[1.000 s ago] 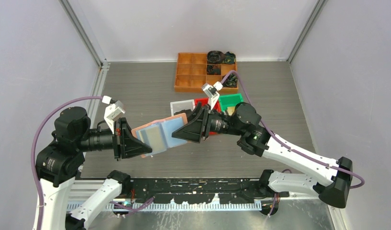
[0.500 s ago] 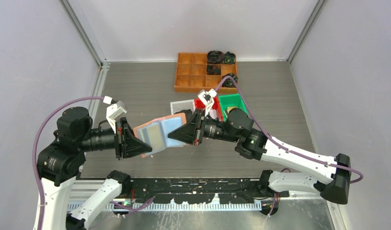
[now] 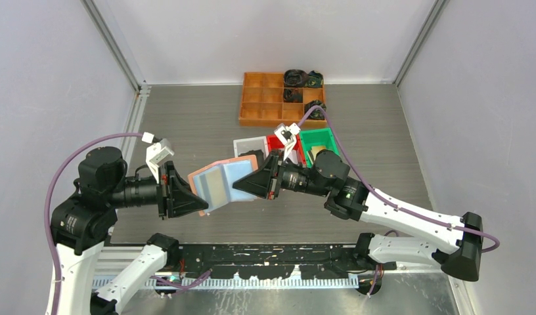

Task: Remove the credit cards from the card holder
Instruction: Remove the credit card from the card holder.

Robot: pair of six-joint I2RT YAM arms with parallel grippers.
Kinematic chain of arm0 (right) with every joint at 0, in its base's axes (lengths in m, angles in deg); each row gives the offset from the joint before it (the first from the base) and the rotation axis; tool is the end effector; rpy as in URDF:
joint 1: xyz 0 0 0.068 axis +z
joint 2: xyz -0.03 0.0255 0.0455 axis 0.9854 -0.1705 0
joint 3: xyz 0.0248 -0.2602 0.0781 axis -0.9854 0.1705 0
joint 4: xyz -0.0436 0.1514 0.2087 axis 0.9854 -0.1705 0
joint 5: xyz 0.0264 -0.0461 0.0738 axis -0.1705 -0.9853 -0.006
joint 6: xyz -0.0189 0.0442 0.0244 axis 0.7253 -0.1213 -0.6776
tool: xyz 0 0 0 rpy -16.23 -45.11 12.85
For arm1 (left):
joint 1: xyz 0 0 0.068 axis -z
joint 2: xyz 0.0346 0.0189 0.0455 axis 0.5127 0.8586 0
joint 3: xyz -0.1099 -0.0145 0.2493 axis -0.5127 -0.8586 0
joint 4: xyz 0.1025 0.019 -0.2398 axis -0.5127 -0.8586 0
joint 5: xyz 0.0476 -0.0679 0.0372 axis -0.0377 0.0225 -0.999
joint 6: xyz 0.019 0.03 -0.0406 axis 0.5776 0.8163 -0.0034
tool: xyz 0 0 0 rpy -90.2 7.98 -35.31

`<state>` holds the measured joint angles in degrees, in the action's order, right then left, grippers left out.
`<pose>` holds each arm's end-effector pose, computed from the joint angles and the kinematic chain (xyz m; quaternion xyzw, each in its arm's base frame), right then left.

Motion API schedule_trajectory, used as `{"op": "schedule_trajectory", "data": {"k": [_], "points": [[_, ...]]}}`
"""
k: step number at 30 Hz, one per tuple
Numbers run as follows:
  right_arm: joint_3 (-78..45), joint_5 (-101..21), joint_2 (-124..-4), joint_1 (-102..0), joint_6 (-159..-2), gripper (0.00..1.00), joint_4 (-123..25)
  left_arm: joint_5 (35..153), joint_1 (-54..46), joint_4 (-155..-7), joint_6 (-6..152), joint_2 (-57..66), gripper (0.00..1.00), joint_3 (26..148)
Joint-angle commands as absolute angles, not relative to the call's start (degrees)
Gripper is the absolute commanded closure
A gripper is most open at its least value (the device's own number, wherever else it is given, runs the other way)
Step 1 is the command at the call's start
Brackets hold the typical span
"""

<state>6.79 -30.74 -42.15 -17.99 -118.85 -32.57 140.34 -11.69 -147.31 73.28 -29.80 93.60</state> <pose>0.1043 0.2195 0.3874 -0.2052 0.6199 0.6602 0.3711 0.0495 -0.0478 0.4419 0.2938 0.7362 -0.5000 0.3488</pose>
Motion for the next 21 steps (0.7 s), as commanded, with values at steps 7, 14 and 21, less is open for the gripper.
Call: {"op": "schedule_trajectory", "data": {"k": [7, 14, 21], "points": [[5.8, -24.8, -41.9, -17.0, -118.3, 0.99, -24.2, 136.8, -11.7, -145.2, 73.4, -30.6, 0.81, 94.1], [5.7, -22.9, -42.8, -14.9, -116.6, 0.99, -23.2, 134.5, -11.7, -144.1, 72.5, -30.8, 0.81, 93.9], [5.6, -22.8, -43.3, -14.9, -116.5, 0.91, -23.2, 136.2, -11.7, -143.2, 72.0, -31.2, 0.87, 94.0]]}}
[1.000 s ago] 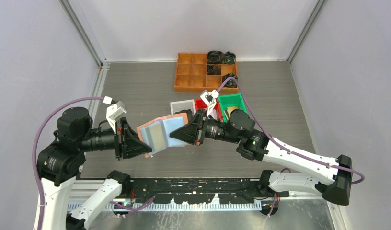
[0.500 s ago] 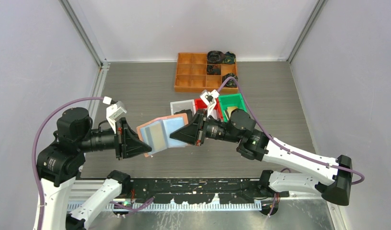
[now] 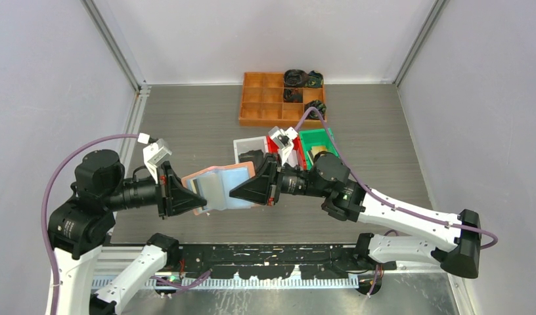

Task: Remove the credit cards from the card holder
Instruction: Remove the credit card from the card holder.

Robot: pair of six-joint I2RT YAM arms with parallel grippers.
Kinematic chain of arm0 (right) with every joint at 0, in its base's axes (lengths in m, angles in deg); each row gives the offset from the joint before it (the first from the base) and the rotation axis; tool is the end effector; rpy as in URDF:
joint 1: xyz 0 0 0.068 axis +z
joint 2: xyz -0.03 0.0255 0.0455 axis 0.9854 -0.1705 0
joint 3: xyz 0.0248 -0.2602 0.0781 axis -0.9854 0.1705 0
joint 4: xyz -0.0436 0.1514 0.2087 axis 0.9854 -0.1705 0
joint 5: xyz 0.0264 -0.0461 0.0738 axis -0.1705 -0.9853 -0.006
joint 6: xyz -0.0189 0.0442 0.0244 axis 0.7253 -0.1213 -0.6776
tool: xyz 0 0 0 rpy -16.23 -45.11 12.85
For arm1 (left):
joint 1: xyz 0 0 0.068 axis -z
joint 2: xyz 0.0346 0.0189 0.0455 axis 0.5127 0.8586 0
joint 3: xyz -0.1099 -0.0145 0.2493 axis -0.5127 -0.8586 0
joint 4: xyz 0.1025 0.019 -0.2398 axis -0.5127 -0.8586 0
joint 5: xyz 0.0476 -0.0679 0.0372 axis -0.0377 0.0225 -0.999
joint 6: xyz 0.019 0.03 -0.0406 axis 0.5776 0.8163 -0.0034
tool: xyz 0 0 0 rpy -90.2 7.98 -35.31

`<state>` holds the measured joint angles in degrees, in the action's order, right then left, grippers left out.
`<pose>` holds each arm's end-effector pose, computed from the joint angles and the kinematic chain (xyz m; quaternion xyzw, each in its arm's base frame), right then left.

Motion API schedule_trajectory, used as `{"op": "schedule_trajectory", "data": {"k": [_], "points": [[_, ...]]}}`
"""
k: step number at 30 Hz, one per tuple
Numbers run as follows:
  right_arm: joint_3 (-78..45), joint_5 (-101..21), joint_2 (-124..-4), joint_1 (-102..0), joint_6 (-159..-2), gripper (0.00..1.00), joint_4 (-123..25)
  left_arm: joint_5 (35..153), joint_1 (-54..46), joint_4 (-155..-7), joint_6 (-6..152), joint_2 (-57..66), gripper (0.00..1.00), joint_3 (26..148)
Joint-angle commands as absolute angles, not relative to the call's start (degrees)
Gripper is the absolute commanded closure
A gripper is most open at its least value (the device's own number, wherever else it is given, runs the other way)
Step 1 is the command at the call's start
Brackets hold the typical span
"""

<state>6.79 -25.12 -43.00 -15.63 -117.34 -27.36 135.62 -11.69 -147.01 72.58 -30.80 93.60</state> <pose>0.0927 0.2261 0.3935 -0.2604 0.5714 0.6922 0.3556 0.0469 -0.0450 0.4420 0.2745 0.7490 -0.4743 0.3725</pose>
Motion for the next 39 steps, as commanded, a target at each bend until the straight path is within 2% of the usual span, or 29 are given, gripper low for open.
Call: {"op": "schedule_trajectory", "data": {"k": [1, 5, 12, 18, 21, 25, 28, 30, 34, 39], "points": [[5.6, -22.6, -43.6, -14.9, -116.6, 0.9, -23.2, 136.7, -11.7, -143.1, 71.9, -31.2, 0.88, 94.0], [5.2, -21.6, -45.7, -14.4, -117.1, 0.87, -22.5, 138.5, -11.6, -142.4, 71.0, -31.4, 0.89, 94.1], [5.4, -21.0, -46.4, -13.3, -116.6, 0.86, -20.9, 139.1, -11.7, -142.9, 71.2, -31.4, 0.82, 94.0], [6.5, -20.3, -45.5, -13.1, -116.7, 0.83, -18.6, 138.1, -11.7, -142.2, 71.4, -31.6, 0.81, 93.1], [6.6, -20.5, -45.7, -12.9, -117.0, 0.71, -17.9, 137.0, -11.7, -141.5, 71.3, -31.8, 0.87, 93.0], [6.4, -26.3, -46.2, -12.7, -116.8, 0.34, -18.9, 134.8, -11.7, -140.7, 71.0, -32.5, 0.99, 93.0], [5.1, -32.4, -46.9, -11.2, -112.7, 0.2, -22.8, 135.3, -11.7, -140.7, 71.2, -32.9, 1.0, 92.7], [2.9, -38.6, -47.4, -8.9, -108.3, 0.02, -28.1, 135.3, -11.7, -141.0, 71.6, -33.0, 1.0, 92.7], [-1.2, -53.4, -48.1, -4.4, -102.8, 0.0, -35.3, 134.9, -11.7, -141.4, 72.2, -33.0, 1.0, 92.7], [-2.4, -64.4, -49.6, 0.6, -97.7, 0.04, -33.2, 134.7, -11.7, -141.2, 72.3, -32.9, 1.0, 92.4]]}}
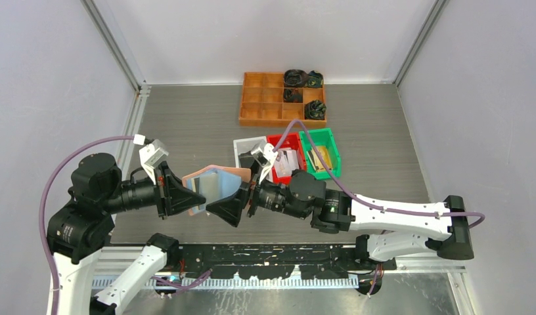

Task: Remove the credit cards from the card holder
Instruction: Remove the credit card from the card holder.

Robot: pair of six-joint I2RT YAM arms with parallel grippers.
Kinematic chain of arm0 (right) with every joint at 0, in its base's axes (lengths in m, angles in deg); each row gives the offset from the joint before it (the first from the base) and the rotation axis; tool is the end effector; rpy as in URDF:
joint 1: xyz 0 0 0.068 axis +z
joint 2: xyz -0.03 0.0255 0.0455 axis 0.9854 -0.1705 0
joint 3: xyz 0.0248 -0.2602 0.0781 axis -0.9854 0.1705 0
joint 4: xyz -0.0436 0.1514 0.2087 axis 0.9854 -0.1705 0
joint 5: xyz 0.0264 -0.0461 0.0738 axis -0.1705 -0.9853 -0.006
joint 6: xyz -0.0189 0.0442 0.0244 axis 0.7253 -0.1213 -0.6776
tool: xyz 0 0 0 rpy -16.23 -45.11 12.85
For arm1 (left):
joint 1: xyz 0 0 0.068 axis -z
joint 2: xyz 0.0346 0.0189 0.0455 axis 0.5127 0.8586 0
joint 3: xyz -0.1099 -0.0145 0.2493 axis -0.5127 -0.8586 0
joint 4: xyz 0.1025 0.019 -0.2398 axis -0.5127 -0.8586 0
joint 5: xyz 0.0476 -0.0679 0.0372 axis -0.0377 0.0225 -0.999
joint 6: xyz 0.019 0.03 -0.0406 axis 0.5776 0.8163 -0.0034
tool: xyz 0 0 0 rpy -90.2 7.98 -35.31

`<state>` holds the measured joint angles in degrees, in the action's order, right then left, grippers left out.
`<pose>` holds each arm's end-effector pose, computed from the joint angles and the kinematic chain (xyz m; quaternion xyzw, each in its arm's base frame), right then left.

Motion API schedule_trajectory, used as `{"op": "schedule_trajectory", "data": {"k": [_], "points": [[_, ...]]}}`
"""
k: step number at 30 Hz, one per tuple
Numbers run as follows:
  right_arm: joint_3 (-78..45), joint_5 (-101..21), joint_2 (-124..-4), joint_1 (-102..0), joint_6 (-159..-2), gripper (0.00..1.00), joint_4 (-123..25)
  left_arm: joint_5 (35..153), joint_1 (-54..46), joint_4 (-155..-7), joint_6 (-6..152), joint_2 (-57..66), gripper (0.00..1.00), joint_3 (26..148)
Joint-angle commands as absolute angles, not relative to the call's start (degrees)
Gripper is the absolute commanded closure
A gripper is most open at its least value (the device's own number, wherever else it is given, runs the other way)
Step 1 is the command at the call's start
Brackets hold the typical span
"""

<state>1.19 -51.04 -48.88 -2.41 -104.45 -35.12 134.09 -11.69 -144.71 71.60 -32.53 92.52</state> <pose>0.0601 0.2665 0.3899 -0.2485 0.6272 0.5851 0.4500 0.0427 -0.0429 0.4419 0.2700 0.7430 -0.4683 0.3946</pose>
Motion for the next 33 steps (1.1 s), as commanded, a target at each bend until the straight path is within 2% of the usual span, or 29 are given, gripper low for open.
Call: {"op": "schedule_trajectory", "data": {"k": [1, 3, 9, 16, 19, 23, 27, 30, 33], "points": [[-2.7, -66.0, -50.1, 1.4, -96.6, 0.06, -32.7, 134.8, -11.7, -141.2, 72.3, -32.9, 1.0, 92.4], [-2.9, -68.6, -50.5, 2.3, -95.6, 0.12, -31.7, 135.2, -11.7, -141.3, 72.3, -33.0, 1.0, 92.5], [-1.9, -76.0, -49.2, 2.3, -95.5, 0.46, -30.2, 137.9, -11.7, -142.1, 72.5, -33.3, 1.0, 93.3], [-1.7, -77.6, -48.2, 2.3, -95.3, 0.61, -30.0, 140.2, -11.7, -142.3, 72.2, -32.8, 1.0, 93.6], [-0.4, -77.1, -47.4, 2.3, -94.8, 0.64, -30.0, 141.2, -11.7, -142.3, 71.6, -32.5, 1.0, 94.2], [3.4, -78.3, -43.0, 2.3, -94.5, 0.6, -30.5, 141.8, -11.7, -142.5, 71.1, -32.4, 1.0, 94.8], [6.2, -79.3, -36.7, 2.3, -93.8, 0.49, -34.4, 141.9, -11.7, -142.2, 71.0, -32.4, 1.0, 94.6], [7.2, -78.3, -32.8, 2.3, -93.8, 0.36, -36.4, 141.9, -11.7, -141.4, 70.2, -32.1, 1.0, 94.1], [6.8, -73.9, -29.4, 2.3, -93.3, 0.16, -37.4, 141.7, -11.7, -140.8, 69.9, -32.1, 1.0, 93.6]]}}
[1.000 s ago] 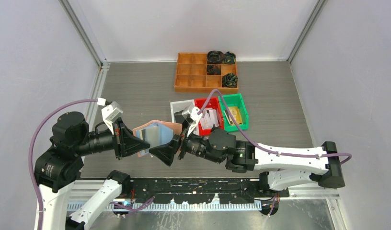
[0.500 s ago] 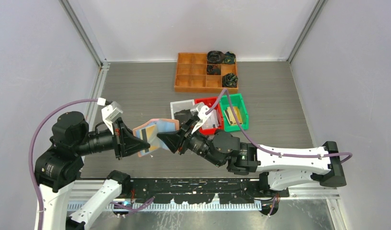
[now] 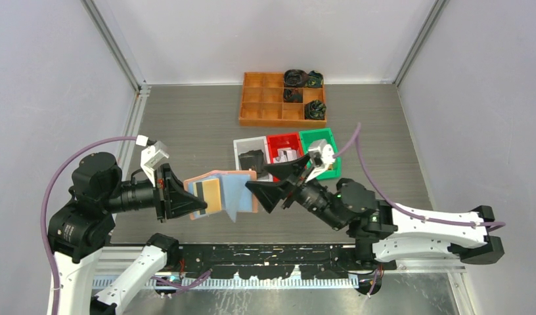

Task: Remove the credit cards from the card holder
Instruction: Remove the credit card from the card holder.

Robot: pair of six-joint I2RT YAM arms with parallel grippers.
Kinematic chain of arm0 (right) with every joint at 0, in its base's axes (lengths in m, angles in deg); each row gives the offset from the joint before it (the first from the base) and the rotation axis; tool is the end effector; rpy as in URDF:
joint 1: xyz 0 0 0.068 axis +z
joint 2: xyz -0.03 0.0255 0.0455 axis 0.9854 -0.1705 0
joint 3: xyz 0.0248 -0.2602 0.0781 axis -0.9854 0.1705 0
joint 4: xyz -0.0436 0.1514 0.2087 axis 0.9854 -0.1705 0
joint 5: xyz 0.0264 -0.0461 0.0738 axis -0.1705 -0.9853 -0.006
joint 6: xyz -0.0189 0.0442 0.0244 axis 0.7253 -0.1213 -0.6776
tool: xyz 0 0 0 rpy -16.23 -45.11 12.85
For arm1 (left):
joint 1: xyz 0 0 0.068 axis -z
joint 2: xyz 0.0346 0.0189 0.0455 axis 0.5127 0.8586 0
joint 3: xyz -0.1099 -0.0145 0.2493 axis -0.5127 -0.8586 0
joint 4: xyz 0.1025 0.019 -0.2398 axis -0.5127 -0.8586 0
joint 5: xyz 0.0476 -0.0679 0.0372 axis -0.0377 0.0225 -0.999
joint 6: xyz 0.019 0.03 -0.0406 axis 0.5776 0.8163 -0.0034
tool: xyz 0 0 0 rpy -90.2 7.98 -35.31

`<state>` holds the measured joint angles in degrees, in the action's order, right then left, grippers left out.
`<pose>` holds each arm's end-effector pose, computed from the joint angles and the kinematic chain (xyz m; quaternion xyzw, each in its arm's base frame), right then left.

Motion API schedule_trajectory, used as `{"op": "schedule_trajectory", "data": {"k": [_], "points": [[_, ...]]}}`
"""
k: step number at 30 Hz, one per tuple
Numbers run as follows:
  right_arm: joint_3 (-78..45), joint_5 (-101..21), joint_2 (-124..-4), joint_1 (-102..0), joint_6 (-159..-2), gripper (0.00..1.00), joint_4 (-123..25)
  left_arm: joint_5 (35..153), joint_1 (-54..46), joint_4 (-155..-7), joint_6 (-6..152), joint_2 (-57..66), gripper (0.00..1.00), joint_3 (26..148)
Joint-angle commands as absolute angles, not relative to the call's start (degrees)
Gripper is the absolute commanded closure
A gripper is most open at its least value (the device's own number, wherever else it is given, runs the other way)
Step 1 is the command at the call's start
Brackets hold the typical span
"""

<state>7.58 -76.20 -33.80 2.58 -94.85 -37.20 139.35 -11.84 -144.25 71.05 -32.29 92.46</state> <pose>0.0424 0.1975 0.4030 -0.1483 0.6235 0.4935 0.5880 0.0416 -0.0445 0.4431 0.2882 0.7264 -0.4995 0.3738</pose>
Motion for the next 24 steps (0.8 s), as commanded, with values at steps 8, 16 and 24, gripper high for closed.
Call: {"op": "schedule_trajectory", "data": {"k": [8, 16, 24], "points": [[-4.8, -67.6, -28.0, 2.3, -94.9, 0.17, -45.3, 139.3, -11.7, -141.4, 70.3, -31.8, 1.0, 93.3], [-16.4, -46.6, -43.8, 2.3, -101.4, 0.27, -50.8, 131.6, -11.7, -141.7, 69.9, -30.8, 1.0, 91.1], [-13.4, -45.6, -47.8, -0.5, -106.9, 0.25, -49.6, 134.0, -11.7, -141.7, 68.6, -31.4, 1.0, 92.1]]}}
